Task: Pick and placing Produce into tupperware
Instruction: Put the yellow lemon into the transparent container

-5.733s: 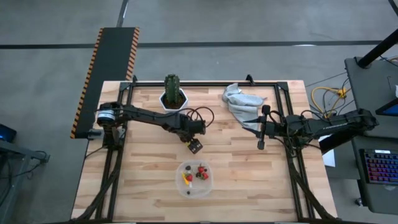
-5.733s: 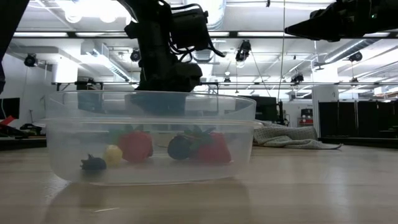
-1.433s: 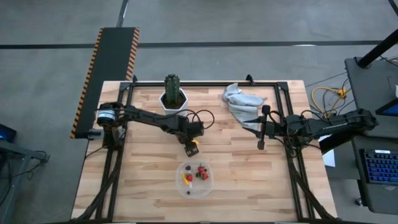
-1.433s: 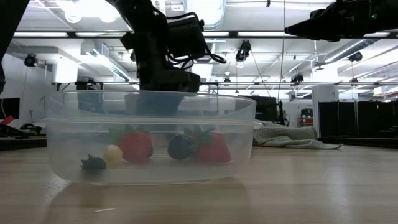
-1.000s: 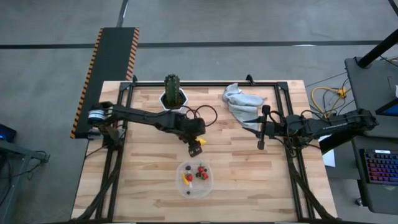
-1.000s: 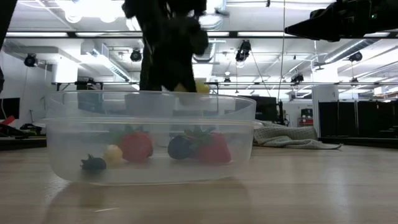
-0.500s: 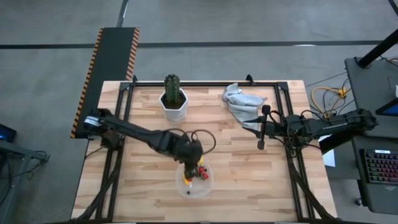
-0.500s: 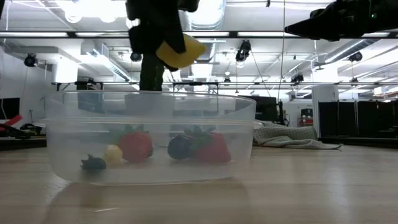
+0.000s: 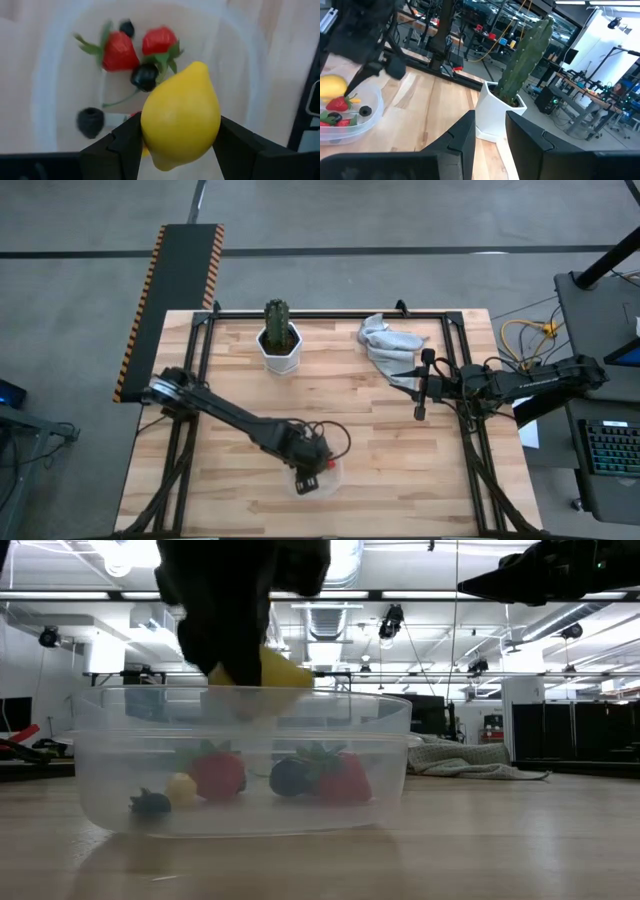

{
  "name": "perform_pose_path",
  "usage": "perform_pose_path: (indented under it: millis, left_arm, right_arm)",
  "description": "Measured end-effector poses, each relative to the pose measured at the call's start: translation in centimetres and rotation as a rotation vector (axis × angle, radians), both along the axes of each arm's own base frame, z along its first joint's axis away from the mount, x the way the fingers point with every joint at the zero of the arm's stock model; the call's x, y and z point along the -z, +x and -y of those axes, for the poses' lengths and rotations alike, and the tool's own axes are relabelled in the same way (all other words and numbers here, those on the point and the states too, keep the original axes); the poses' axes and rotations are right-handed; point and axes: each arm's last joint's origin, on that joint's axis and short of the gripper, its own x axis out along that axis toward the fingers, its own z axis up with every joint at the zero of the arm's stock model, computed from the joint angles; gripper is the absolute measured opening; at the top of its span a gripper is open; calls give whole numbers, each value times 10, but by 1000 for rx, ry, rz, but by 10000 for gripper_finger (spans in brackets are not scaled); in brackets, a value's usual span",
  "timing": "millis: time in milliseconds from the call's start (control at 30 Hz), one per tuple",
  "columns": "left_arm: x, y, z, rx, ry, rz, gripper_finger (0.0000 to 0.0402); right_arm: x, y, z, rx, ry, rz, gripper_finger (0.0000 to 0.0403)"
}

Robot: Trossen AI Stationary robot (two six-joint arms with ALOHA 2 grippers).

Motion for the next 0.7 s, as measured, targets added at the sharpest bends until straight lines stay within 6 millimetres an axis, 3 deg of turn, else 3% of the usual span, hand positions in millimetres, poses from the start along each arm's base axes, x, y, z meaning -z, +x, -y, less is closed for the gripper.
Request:
perform_pose_path:
  millis: [133, 700]
  left_arm:
    - [14, 6, 4, 26, -33, -22, 183]
    - [14, 8, 3, 48, -56, -13, 183]
  right_arm:
    - [0, 0, 0, -1, -18, -1, 100]
    - [0, 0, 0, -1, -26, -2, 100]
